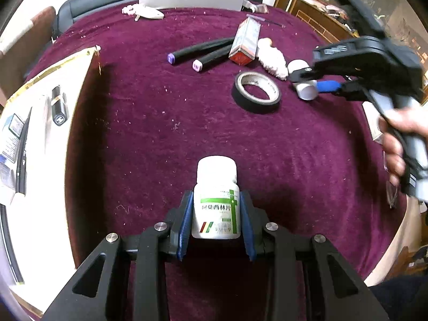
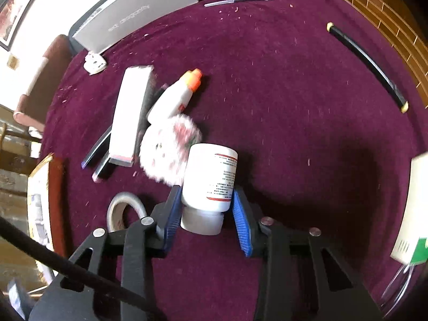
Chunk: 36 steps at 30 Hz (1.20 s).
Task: Organize objects
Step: 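Grasp the green-label pill bottle with left tool while right grasps white bottle, then carry both held bottles over the tray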
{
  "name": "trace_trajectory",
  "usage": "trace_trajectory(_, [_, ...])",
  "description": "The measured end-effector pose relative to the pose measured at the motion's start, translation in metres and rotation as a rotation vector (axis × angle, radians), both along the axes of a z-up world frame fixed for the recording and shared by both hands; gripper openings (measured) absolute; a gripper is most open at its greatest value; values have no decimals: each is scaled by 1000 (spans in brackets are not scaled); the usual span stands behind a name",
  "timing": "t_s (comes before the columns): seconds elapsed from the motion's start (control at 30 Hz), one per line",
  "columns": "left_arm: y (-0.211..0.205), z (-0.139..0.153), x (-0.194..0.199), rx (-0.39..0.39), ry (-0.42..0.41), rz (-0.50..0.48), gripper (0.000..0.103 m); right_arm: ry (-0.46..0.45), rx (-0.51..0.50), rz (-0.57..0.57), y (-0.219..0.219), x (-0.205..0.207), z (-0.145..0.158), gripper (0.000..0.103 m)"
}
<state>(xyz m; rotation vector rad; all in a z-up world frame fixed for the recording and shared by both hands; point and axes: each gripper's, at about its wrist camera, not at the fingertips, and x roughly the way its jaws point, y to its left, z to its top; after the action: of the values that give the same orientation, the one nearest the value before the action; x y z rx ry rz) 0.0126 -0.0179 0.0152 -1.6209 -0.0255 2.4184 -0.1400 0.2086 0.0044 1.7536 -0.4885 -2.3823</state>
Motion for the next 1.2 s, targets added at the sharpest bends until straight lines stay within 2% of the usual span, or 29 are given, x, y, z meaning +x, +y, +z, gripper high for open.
trace_trajectory(0.27, [7, -2, -9, -28, 49, -13, 28, 43, -82, 119, -10, 84, 9, 35])
trace_trajectory(0.37, [9, -3, -4, -29, 55, -8, 28, 55, -80, 153, -13, 97, 12, 35])
trace_trajectory(0.5, [10, 4, 4, -38, 49, -10, 28, 92, -106, 163, -19, 95, 21, 35])
trace_trajectory(0.67, [-5, 21, 14, -9, 71, 42, 28, 124, -119, 210, -33, 94, 29, 33])
trace_trajectory(0.87, [-21, 22, 30, 1, 57, 98, 28, 107, -108, 279, -54, 86, 26, 32])
trace_trajectory(0.93, [-25, 21, 36, 17, 51, 114, 29, 131, -85, 324, -51, 89, 32, 33])
trace_trajectory(1.03, [-29, 18, 42, 33, 37, 138, 29, 167, -37, 426, -45, 92, 36, 50])
trace_trajectory(1.2, [-30, 9, 43, 33, 4, 178, 29, 154, 33, 617, -33, 101, 22, 51])
